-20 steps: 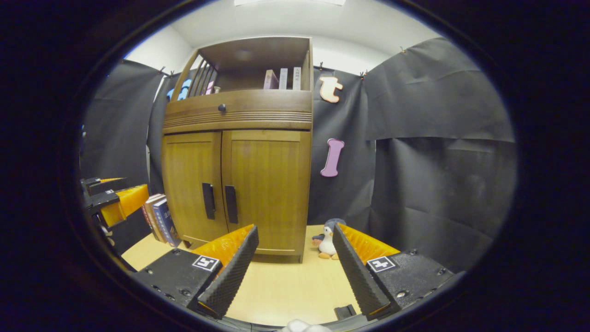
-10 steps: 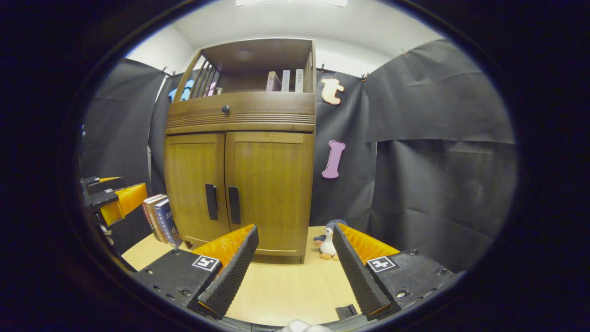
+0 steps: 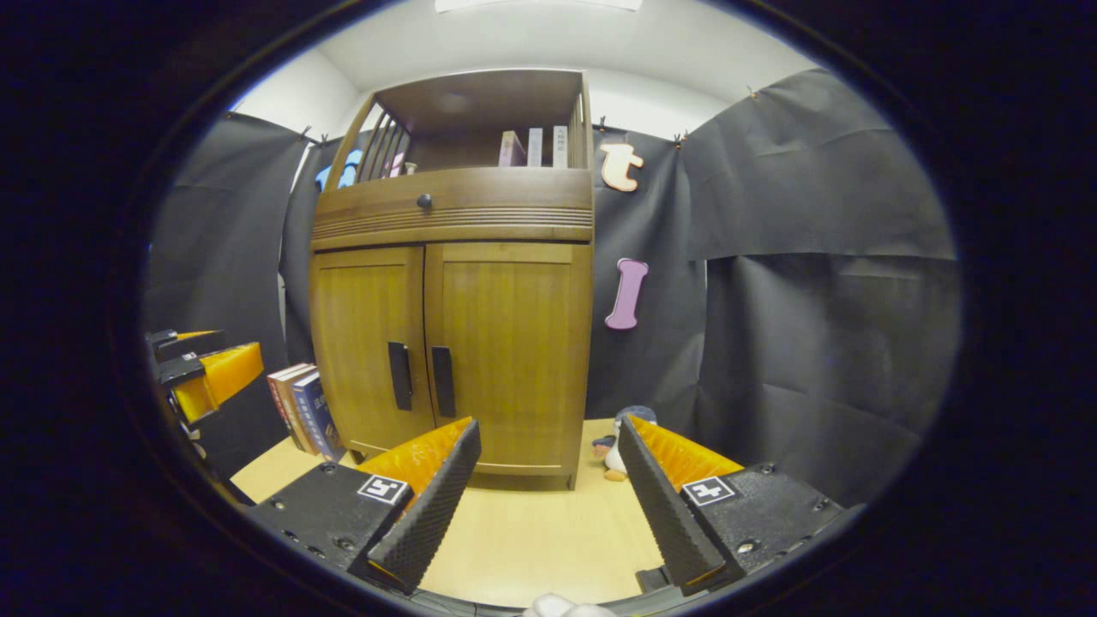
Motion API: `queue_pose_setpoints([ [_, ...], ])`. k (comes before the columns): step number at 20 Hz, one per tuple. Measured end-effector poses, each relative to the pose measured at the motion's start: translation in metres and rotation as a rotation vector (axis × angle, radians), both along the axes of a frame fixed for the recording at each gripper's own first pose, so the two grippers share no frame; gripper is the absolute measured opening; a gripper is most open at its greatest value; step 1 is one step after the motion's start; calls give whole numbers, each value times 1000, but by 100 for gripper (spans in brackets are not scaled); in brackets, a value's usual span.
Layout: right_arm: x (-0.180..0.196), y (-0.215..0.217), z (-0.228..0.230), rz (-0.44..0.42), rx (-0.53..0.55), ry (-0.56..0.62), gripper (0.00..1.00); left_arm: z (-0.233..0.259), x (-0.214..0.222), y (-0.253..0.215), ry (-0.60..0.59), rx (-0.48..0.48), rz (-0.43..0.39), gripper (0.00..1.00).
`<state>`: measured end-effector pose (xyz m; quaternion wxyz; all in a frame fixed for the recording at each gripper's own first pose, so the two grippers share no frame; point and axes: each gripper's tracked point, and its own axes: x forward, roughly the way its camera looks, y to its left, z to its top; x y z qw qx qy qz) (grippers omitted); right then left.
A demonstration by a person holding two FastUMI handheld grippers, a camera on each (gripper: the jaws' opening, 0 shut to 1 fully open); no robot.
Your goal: Open the right door of the double-door shoe cabinet with the right hand, and open the left door with the left hand.
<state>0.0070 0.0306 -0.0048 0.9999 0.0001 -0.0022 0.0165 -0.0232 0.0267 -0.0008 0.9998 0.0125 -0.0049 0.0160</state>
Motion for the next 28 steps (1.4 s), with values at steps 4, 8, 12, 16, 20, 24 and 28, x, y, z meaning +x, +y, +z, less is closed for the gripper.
queue_pose_setpoints([
  [4, 41, 19, 4, 33, 0, -8, 100, 3, -4, 6, 3, -3, 28, 96],
  [8, 100, 51, 9, 91, 0, -19, 100, 9, -9, 14, 6, 0, 74, 96],
  [12, 167, 92, 3, 162, 18, 11, 100, 8, -10, 29, 27, -13, 140, 96],
  [16, 224, 130, -15, 212, 13, 52, 100, 5, -12, 44, 51, -19, 233, 96],
  [20, 262, 160, -34, 246, 3, 104, 100, 5, -15, 55, 65, 0, 300, 96],
  [24, 284, 178, -45, 260, 16, 154, 90, 7, -15, 60, 70, 16, 342, 96],
  [28, 291, 182, -48, 244, 46, 178, 67, 6, -9, 51, 66, 17, 318, 96],
])
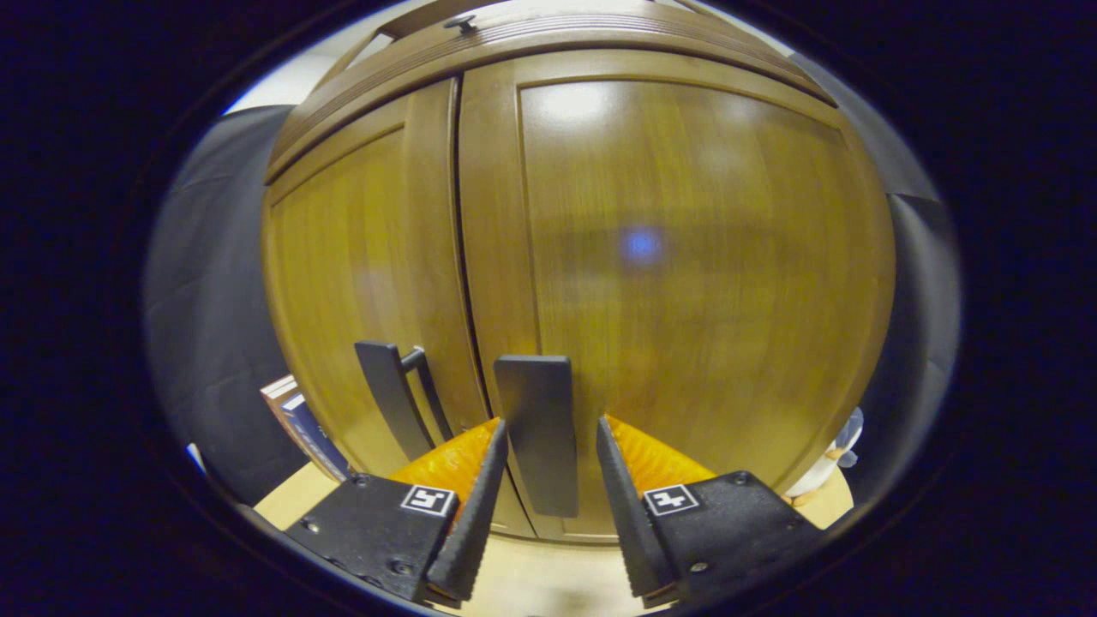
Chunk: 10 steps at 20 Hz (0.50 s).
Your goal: Open the right door of the double-door shoe cabinet with the right hand, and open the left door with the left hand.
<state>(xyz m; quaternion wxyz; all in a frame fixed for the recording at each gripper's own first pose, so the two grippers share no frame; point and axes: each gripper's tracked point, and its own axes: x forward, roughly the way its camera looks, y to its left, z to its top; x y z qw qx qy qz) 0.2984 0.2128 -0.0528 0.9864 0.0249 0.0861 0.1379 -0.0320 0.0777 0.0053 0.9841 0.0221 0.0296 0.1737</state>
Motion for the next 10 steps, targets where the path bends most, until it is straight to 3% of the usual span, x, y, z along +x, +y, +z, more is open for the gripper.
queue_pose_setpoints([
  [3, 0, 0, 1, 1, -20, -8, 37, -2, 1, -6, 3, 16, -30, 96],
  [10, -14, -1, -3, 39, -29, 7, 32, 1, 6, -19, -18, -13, -113, 96],
])
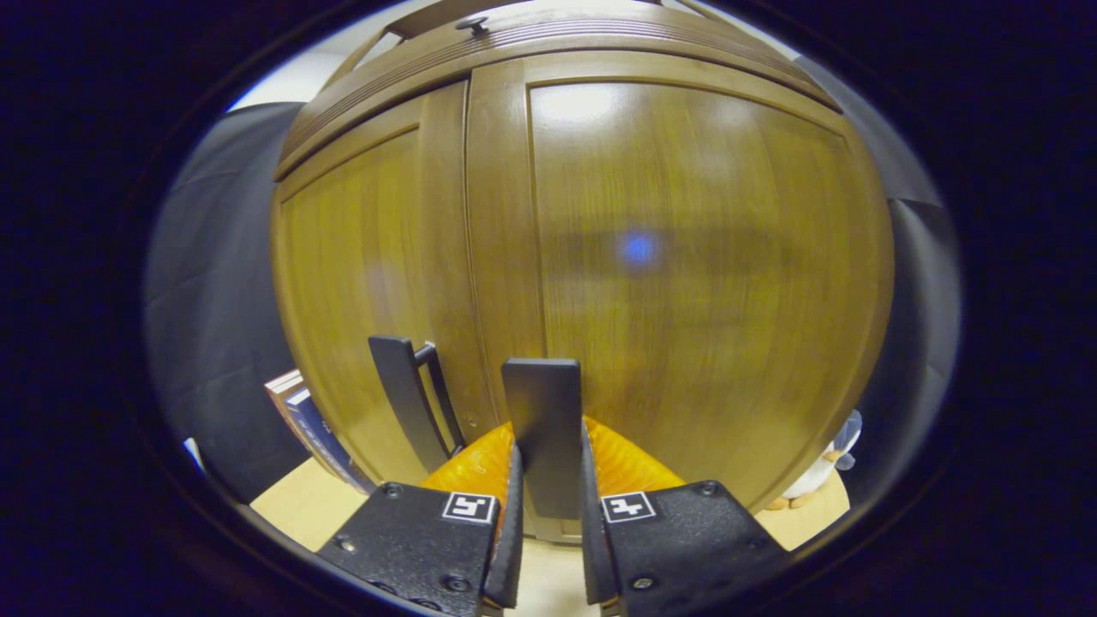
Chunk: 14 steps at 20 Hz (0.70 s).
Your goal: Open the right door of the double-door shoe cabinet with the right hand, and open the left door with the left hand.
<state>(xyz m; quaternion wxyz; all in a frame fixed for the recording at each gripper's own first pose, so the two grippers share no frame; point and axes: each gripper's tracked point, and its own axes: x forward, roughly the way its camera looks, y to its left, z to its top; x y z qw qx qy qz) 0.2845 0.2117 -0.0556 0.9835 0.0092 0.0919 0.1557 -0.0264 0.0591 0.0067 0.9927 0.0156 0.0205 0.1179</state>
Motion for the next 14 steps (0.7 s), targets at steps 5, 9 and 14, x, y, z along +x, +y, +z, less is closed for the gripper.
queue_pose_setpoints([
  [5, -37, -14, -4, 20, -8, -12, 31, -4, -4, -5, 10, 18, -42, 100],
  [9, -67, -29, -7, 10, -22, -18, 31, -5, -10, -13, 2, 8, -79, 96],
  [14, -103, -55, -11, -13, -14, -20, 31, -8, -19, -23, -7, 6, -130, 96],
])
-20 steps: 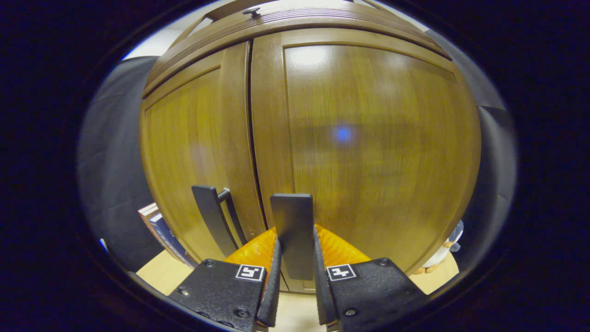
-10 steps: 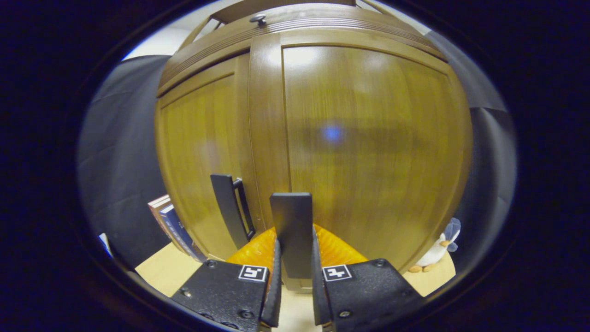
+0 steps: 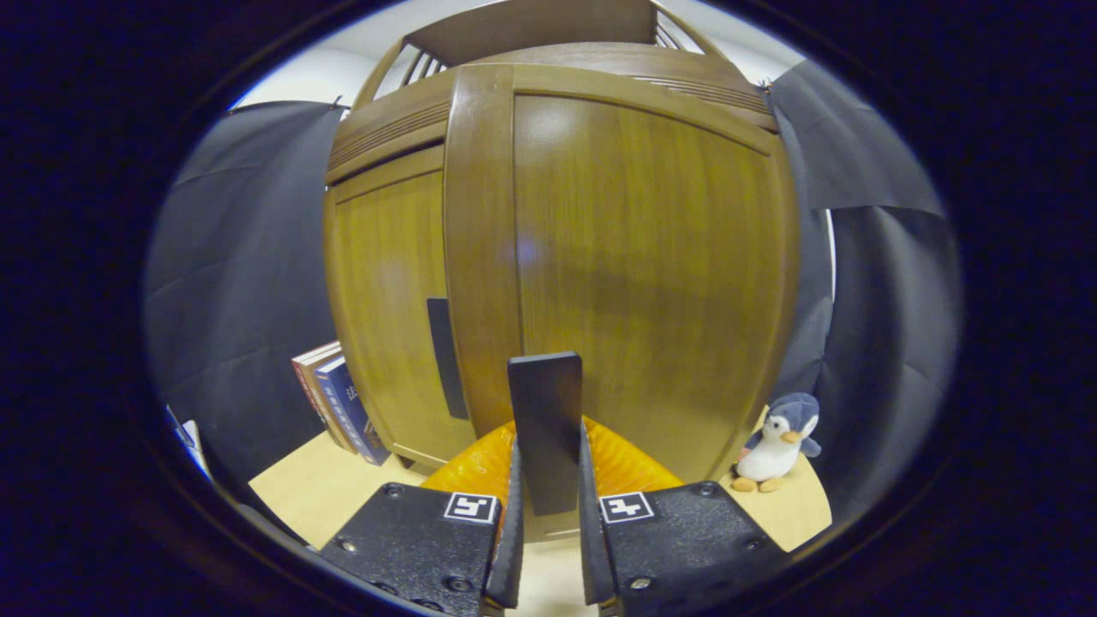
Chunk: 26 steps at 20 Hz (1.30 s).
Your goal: Open the right door of the double-door shoe cabinet with the right hand, and open the left door with the left hand.
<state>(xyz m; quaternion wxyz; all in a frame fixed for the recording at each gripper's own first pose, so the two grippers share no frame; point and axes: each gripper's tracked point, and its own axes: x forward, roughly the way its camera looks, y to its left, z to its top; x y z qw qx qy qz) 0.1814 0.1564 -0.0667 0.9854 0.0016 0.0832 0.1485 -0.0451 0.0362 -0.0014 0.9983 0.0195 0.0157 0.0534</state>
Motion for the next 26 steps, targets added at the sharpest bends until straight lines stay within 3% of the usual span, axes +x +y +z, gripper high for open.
queue_pose_setpoints([
  [12, -66, -84, -9, -149, 29, 0, 26, -9, -9, -36, -25, 6, -156, 96],
  [13, -69, -91, -10, -160, 37, 4, 24, -11, -8, -40, -24, 3, -170, 100],
  [14, -72, -96, -11, -163, 42, 7, 24, -11, -7, -46, -23, -1, -184, 96],
  [20, -82, -131, -13, -185, 52, 30, 13, -14, 2, -71, -19, -2, -224, 96],
  [26, -87, -179, -14, -135, 46, 50, 6, -7, 20, -110, -7, -17, -215, 96],
])
